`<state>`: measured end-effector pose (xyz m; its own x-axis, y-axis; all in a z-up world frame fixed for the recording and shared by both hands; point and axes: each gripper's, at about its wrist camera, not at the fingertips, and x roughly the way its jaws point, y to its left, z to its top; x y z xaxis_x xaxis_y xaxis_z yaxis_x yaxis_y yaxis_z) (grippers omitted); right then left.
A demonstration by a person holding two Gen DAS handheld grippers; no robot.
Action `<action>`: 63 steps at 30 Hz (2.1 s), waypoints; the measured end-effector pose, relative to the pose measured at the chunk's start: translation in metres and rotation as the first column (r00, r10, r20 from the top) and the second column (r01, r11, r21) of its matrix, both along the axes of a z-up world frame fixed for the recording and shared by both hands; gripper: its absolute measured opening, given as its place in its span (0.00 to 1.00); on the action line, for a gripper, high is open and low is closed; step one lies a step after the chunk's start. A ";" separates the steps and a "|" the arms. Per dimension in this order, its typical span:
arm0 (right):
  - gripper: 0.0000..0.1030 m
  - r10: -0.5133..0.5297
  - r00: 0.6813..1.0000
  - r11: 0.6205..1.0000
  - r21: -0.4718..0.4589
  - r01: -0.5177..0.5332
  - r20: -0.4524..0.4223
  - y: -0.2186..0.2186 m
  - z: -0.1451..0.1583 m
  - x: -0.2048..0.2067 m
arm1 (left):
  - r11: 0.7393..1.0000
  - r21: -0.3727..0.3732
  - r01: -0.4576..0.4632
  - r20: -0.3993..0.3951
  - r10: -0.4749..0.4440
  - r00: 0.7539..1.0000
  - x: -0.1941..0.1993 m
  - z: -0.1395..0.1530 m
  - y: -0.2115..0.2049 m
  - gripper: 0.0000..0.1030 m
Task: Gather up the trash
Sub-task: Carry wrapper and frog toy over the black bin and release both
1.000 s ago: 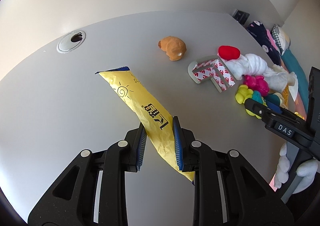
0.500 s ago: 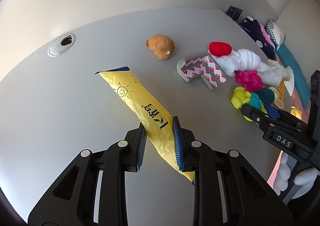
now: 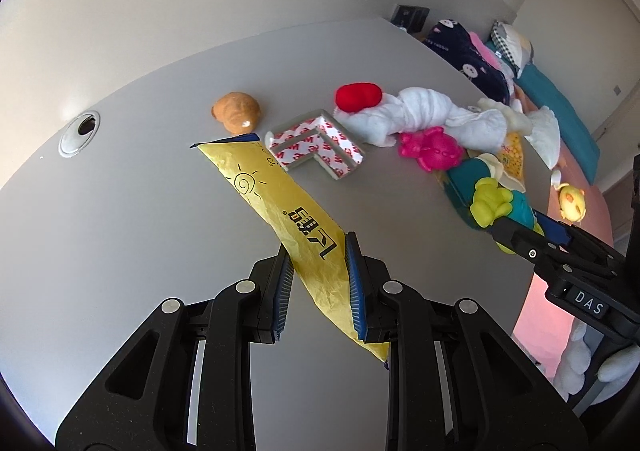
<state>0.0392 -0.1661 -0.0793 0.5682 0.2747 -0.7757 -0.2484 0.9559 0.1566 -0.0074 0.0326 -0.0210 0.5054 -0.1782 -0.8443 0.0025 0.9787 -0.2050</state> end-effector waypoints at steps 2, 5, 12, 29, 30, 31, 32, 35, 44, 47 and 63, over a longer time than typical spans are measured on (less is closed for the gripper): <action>0.58 -0.020 1.000 1.000 0.004 0.020 0.008 -0.009 0.003 -0.005 | 1.000 0.002 0.022 0.005 -0.022 1.000 0.000 0.003 -0.008 0.24; 0.58 -0.052 0.998 0.999 0.011 0.052 0.019 -0.023 0.009 -0.014 | 0.998 0.005 0.061 0.013 -0.061 0.998 0.000 0.007 -0.022 0.24; 0.58 -0.129 0.991 0.992 0.022 0.128 0.035 -0.054 0.015 -0.030 | 0.988 0.010 0.153 0.024 -0.153 0.988 0.005 0.013 -0.058 0.24; 0.58 -0.340 0.939 0.940 0.053 0.337 0.060 -0.133 0.022 -0.077 | 0.921 0.021 0.390 0.034 -0.391 0.920 0.004 0.021 -0.148 0.24; 0.58 -0.357 0.932 0.934 0.055 0.354 0.062 -0.139 0.022 -0.081 | 0.914 0.021 0.405 0.034 -0.406 0.913 0.002 0.021 -0.153 0.24; 0.58 -0.368 0.928 0.929 0.056 0.365 0.063 -0.143 0.022 -0.083 | 0.906 0.023 0.422 0.035 -0.423 0.905 0.001 0.022 -0.159 0.24; 0.58 -0.380 0.923 0.925 0.057 0.377 0.064 -0.147 0.022 -0.086 | 0.898 0.024 0.439 0.035 -0.440 0.897 0.000 0.022 -0.166 0.24; 0.58 -0.423 0.904 0.906 0.062 0.419 0.067 -0.162 0.022 -0.097 | 0.867 0.028 0.498 0.034 -0.498 0.866 -0.006 0.023 -0.186 0.24; 0.58 -0.542 0.838 0.840 0.078 0.537 0.062 -0.204 0.020 -0.133 | 0.760 0.037 0.649 0.014 -0.650 0.760 -0.024 0.017 -0.239 0.24; 0.58 -0.575 0.816 0.818 0.080 0.570 0.059 -0.215 0.018 -0.144 | 0.718 0.041 0.695 0.007 -0.696 0.718 -0.031 0.015 -0.255 0.24; 0.74 -0.725 0.686 0.689 0.070 0.721 0.061 -0.255 0.011 -0.175 | 0.574 0.081 0.815 -0.081 -0.811 0.579 -0.053 -0.005 -0.293 0.76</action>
<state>-0.1360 -0.4214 -0.0679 0.6601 -0.2193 -0.7185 0.5044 0.8382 0.2075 -0.0609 -0.2600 -0.0262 0.1635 -0.4175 -0.8939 0.8031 0.5825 -0.1251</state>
